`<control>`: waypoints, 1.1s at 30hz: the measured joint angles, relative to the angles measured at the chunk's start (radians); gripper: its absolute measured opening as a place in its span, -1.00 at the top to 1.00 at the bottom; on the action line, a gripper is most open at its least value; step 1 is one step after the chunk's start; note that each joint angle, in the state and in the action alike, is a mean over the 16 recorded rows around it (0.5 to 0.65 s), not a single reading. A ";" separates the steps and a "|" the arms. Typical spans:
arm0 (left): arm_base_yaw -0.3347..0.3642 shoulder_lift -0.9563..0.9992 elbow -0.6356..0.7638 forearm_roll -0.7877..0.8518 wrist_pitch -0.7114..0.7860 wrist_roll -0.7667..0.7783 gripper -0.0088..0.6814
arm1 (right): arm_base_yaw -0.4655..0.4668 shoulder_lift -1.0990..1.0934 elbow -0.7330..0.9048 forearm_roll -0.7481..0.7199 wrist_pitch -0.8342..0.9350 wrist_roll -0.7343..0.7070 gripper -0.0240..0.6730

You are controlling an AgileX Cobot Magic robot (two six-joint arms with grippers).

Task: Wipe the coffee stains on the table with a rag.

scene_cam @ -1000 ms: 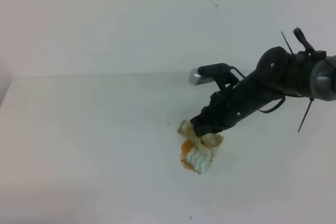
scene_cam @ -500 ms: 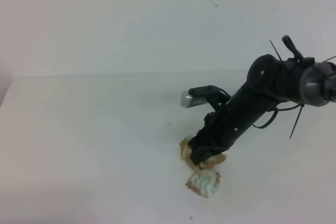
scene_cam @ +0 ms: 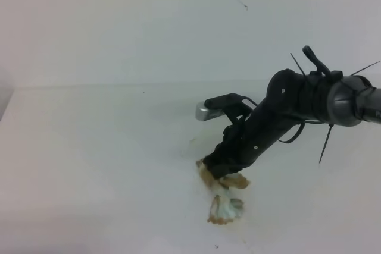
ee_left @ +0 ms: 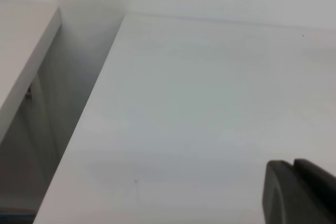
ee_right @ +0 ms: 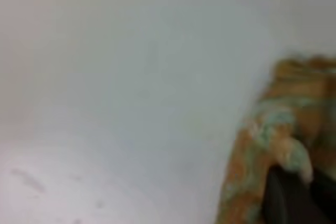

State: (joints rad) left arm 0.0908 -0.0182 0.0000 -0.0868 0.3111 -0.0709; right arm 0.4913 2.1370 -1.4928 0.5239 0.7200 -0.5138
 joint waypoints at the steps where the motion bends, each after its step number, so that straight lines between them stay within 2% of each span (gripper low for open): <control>1: 0.000 0.000 0.000 0.000 0.000 0.000 0.98 | -0.008 0.000 -0.001 -0.012 -0.003 0.011 0.94; 7: 0.000 -0.002 0.000 0.000 0.000 0.000 0.98 | -0.056 0.000 -0.005 -0.066 -0.001 0.057 0.94; 11: 0.000 -0.005 0.000 0.000 0.000 0.000 0.98 | -0.068 0.000 -0.008 -0.052 0.014 0.050 0.94; 24: 0.000 -0.007 0.002 0.000 0.000 0.000 0.98 | 0.017 -0.015 -0.011 0.104 0.034 -0.086 0.94; 33: 0.000 -0.007 0.002 0.000 0.000 0.000 0.98 | 0.003 -0.141 -0.011 0.045 -0.018 -0.102 0.94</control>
State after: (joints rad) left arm 0.0910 -0.0249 0.0023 -0.0868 0.3111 -0.0709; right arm 0.4939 1.9957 -1.5036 0.5691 0.7022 -0.6160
